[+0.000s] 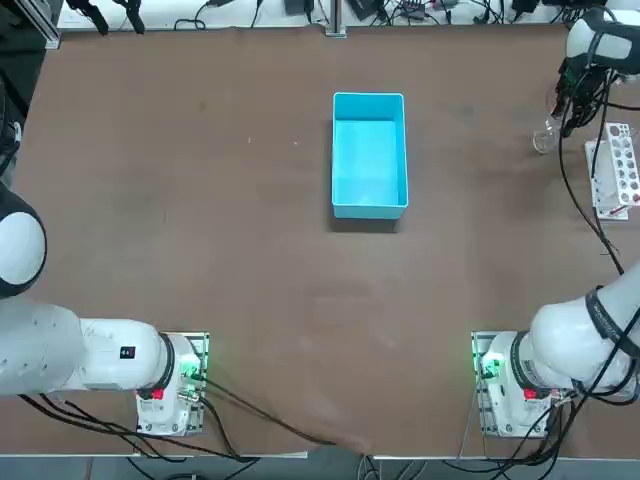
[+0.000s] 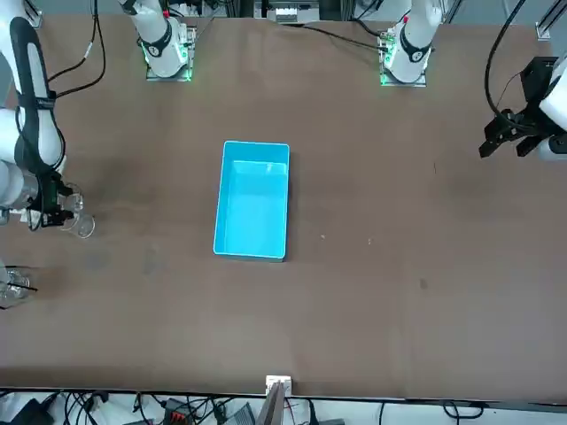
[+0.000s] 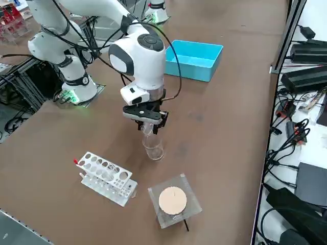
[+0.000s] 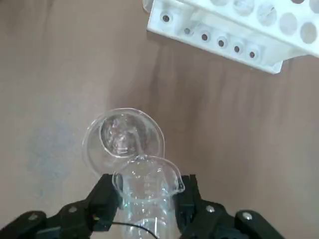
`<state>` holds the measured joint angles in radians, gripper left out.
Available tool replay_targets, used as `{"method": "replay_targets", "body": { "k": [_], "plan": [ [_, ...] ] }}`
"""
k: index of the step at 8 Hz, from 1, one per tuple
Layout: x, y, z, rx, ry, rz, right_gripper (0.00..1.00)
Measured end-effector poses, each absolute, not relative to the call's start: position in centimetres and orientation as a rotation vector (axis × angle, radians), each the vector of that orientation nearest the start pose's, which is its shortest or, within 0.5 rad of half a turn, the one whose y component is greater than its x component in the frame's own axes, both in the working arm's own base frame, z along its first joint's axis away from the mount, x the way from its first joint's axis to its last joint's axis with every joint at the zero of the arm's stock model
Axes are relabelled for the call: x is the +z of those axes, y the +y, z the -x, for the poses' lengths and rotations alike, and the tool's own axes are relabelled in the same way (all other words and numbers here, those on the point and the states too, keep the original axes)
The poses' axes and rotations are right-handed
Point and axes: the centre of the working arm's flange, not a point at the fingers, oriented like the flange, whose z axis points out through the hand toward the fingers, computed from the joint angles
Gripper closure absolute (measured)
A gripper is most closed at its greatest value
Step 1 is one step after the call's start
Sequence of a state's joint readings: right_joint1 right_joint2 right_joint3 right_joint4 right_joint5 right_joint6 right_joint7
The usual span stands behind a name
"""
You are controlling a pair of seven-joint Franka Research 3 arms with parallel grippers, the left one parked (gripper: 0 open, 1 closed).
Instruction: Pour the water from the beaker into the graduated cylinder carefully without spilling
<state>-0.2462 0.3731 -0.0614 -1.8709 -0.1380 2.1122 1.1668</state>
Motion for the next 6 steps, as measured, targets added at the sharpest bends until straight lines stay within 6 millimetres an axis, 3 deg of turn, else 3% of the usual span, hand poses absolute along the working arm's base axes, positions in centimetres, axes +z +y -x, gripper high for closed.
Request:
{"method": "replay_targets", "body": {
  "k": [6],
  "plan": [
    [30.97, -18.70, -59.01, 0.091, 2.116, 2.551, 0.39]
  ]
}}
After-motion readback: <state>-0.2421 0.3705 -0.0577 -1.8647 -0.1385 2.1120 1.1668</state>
